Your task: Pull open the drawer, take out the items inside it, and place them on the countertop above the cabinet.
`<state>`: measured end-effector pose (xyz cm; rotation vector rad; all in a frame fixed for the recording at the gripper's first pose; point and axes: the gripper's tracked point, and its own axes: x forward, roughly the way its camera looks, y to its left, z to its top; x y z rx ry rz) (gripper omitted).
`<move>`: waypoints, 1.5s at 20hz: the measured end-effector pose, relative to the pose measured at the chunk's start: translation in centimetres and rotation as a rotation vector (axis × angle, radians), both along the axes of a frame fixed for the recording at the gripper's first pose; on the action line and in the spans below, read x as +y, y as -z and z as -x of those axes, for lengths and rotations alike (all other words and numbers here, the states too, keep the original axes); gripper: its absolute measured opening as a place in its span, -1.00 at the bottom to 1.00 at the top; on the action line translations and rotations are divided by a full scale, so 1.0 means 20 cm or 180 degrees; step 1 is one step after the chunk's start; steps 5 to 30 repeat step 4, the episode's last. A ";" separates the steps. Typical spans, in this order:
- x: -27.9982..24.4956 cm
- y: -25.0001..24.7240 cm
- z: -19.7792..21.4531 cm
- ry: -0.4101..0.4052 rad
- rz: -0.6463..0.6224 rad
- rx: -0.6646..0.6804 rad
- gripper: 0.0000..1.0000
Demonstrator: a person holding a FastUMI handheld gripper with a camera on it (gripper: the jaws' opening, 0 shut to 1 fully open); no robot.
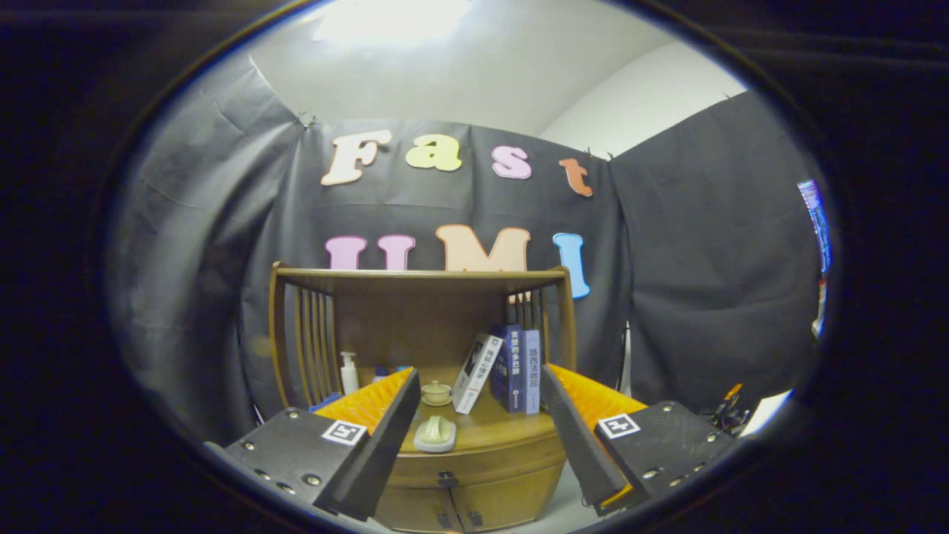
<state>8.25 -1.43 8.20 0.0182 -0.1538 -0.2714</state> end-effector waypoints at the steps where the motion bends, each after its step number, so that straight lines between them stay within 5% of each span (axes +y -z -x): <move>1: -0.01 0.01 0.01 0.0022 0.0008 0.0021 0.95; 30: -0.02 0.02 0.02 0.0032 0.0013 0.0055 0.95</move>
